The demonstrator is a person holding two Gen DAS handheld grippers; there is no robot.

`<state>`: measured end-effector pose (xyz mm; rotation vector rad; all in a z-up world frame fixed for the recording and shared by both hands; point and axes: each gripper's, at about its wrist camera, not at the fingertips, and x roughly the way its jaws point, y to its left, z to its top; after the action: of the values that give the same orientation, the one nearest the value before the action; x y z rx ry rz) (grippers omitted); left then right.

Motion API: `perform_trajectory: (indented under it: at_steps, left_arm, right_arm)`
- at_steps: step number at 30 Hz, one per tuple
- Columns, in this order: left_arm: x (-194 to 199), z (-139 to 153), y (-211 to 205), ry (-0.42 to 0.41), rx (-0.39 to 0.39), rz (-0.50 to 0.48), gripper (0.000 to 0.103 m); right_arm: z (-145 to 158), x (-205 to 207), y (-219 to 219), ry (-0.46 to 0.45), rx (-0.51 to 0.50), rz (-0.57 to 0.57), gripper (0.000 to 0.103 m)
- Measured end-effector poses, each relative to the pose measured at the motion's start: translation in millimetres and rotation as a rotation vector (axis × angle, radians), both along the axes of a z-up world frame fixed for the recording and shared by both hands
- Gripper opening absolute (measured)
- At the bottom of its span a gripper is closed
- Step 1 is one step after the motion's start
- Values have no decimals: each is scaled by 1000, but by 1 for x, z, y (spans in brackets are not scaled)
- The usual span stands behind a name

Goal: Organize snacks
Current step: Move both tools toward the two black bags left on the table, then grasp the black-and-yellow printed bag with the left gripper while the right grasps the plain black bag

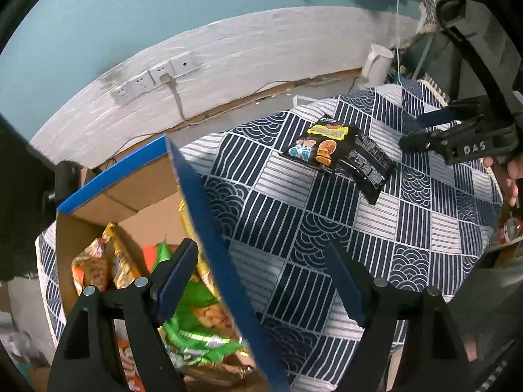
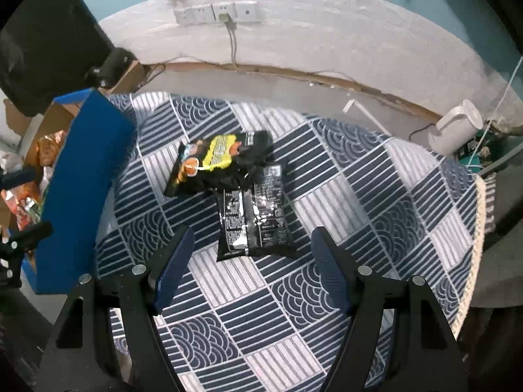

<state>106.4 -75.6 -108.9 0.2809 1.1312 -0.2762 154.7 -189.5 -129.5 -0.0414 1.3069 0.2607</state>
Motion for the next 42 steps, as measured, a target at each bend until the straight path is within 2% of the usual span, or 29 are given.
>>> perform_trajectory:
  at_steps: [11,17,26,28,30,36,42]
  left_arm:
    - [34,-36,-14,54,15,-35,81]
    - [46,-49,-21,63,45,-62,81]
    - [58,-57,-29,73,50,-90,81]
    - [60,-58,-28,77,43,-88,81]
    - [61,-59,-30,79,40,-90,81]
    - [60,-58,-37,85,32,-105,81]
    - [56,-54,-57,86,24,-164,81]
  right_arm:
    - [-60,10,28,71,-57,82,73]
    - [-79,21,29,87,-110,76,73]
    - [-101,34,24,124,-119,56,73]
    - [-103,32,19,139,-111,48,72]
    - [-103,27,8,164,-101,27,65]
    - [-103,11,-29,178,-132,-55,65]
    - [-99,-2,-69,175,-130,-147,65]
